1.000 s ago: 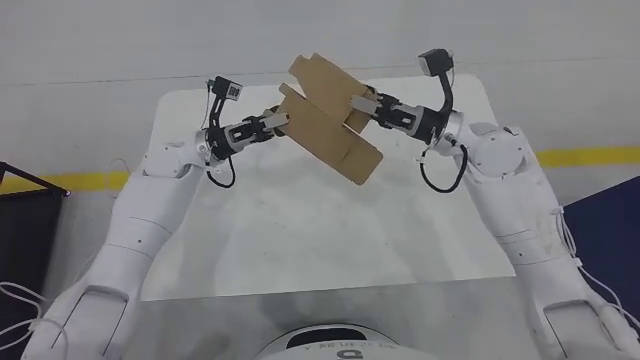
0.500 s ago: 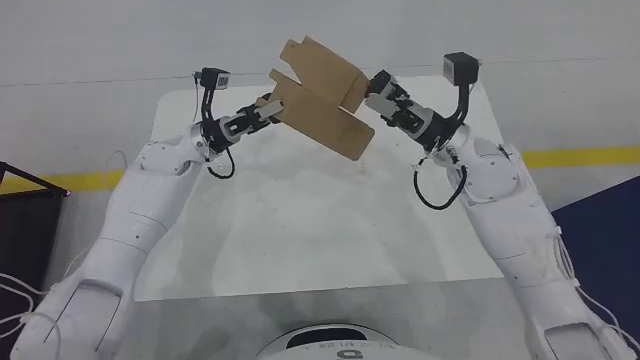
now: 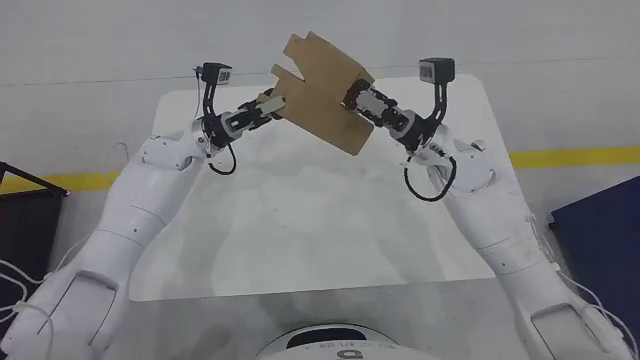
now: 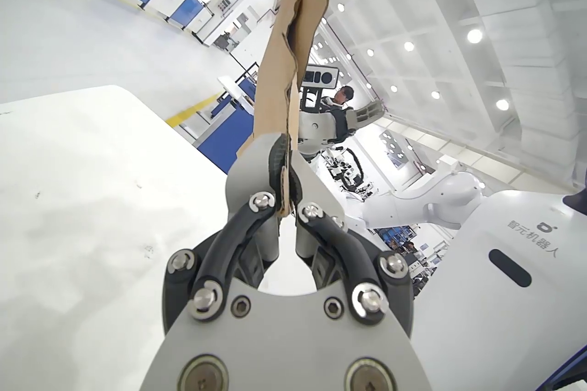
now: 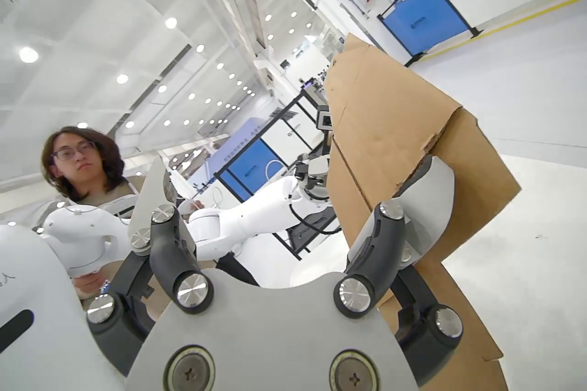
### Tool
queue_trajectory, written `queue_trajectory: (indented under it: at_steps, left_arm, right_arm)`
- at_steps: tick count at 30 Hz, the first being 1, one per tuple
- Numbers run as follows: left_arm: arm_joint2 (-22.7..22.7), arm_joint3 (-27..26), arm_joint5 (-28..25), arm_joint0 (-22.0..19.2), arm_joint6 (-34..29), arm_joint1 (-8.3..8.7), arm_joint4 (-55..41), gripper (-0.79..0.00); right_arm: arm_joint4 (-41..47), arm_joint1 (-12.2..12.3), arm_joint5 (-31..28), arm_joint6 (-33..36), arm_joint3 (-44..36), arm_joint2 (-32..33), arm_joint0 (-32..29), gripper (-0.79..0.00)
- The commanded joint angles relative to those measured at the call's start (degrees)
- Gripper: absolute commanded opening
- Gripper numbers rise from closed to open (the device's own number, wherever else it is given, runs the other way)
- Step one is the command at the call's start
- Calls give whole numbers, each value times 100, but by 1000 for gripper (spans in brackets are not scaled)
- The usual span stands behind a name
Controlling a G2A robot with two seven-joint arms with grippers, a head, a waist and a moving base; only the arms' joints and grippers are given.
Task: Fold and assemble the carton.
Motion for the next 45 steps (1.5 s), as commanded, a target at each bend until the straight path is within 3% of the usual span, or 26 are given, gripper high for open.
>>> queue_trajectory:
  at_steps: [1,8,11,19,22,24,25,36,41,44,45]
  left_arm:
    - [65,25,11,-38,-11,21,-140,-785]
    - [202,54,155,-157,-155,86,-497,-785]
    - [279,41,184,-195,-184,109,-534,-785]
    - [443,62,188,-295,-188,171,-589,-785]
    - [500,86,182,-332,-182,193,-589,-785]
    - [553,112,162,-369,-163,208,-485,-785]
    - [585,124,134,-387,-135,215,-414,-785]
    - [1024,363,-506,-653,506,288,526,-785]
    - [1011,319,-506,-759,507,303,691,-785]
    - [963,280,-506,-761,507,315,760,-785]
    - [948,277,-506,-759,507,318,766,-785]
  right_arm:
    - [187,-17,-70,140,131,-66,67,0]
    - [600,-38,-154,671,429,-168,254,0]
    - [1163,-82,-415,718,521,-239,277,0]
    - [2327,-195,-1035,1184,1050,-447,466,-142]
    - [2443,-222,-1069,1332,1177,-495,540,-274]
    - [2478,-236,-977,1482,1254,-552,594,-394]
    - [2491,-242,-914,1556,1293,-576,623,-406]
    - [1771,-222,-296,1550,1420,-468,723,-437]
    - [1692,-203,11,1647,1339,-400,719,-462]
    - [1669,-210,175,1738,1339,-427,757,-533]
    - [1668,-214,213,1774,1345,-441,773,-613]
